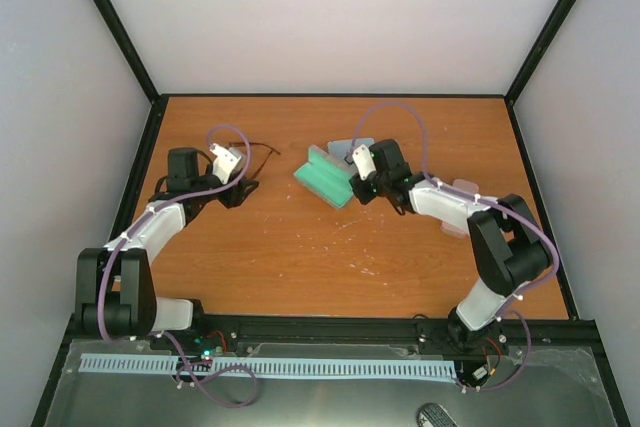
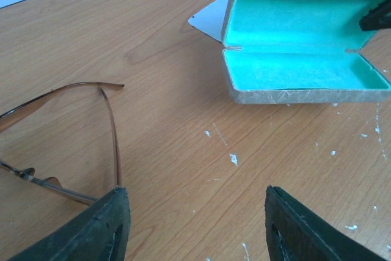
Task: Organize the sunglasses
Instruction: Pick up the sunglasses case from the center of the board, then place the sunglasses case at the center of the board.
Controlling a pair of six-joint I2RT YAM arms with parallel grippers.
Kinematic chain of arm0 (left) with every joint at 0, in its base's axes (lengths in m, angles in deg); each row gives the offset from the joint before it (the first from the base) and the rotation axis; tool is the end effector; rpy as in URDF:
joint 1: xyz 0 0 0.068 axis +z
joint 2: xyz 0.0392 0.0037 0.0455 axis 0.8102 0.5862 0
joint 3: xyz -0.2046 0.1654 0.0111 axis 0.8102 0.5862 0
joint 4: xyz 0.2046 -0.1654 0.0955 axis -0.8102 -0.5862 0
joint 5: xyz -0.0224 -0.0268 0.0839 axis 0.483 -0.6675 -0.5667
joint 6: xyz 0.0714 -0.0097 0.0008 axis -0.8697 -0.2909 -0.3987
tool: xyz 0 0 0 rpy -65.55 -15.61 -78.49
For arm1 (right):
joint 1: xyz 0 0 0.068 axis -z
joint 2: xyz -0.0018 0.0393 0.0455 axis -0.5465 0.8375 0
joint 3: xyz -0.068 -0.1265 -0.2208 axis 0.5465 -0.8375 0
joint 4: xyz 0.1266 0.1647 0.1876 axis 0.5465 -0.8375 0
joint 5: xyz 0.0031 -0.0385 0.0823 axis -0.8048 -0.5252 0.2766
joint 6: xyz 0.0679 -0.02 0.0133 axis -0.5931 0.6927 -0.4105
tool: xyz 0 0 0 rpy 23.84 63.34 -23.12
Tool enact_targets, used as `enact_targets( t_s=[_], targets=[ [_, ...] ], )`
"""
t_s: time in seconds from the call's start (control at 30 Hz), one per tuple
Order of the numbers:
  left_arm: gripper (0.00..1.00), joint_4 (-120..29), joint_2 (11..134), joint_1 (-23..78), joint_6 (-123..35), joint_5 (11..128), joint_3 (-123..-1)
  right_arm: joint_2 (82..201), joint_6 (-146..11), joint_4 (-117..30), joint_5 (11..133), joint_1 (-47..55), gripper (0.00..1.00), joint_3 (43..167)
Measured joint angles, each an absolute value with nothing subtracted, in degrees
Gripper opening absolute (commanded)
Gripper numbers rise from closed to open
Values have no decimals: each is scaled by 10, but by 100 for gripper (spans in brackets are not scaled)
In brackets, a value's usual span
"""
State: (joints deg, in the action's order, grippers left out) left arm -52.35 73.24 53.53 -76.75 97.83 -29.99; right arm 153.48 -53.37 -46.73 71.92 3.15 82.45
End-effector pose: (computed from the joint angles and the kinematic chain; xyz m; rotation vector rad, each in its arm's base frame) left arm 0.3005 -0.0387 0.1769 0.7320 2.0293 -0.5164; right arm 0.3180 0.1920 0.1508 -0.8155 2.2075 0.3407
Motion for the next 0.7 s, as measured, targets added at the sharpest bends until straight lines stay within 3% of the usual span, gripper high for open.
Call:
enact_targets(
  t_s=[0.13,0.4,0.7],
  targets=[
    [60,-524,749,552,-768,986,-309,1580,-427,-505,753,42,3,901],
    [59,-528,767,569,-777,987,-343,1594,-186,-521,771,46,3,915],
    [59,-530,797,571,-779,987,-363,1662,-73,-542,844,49,3,972]
  ],
)
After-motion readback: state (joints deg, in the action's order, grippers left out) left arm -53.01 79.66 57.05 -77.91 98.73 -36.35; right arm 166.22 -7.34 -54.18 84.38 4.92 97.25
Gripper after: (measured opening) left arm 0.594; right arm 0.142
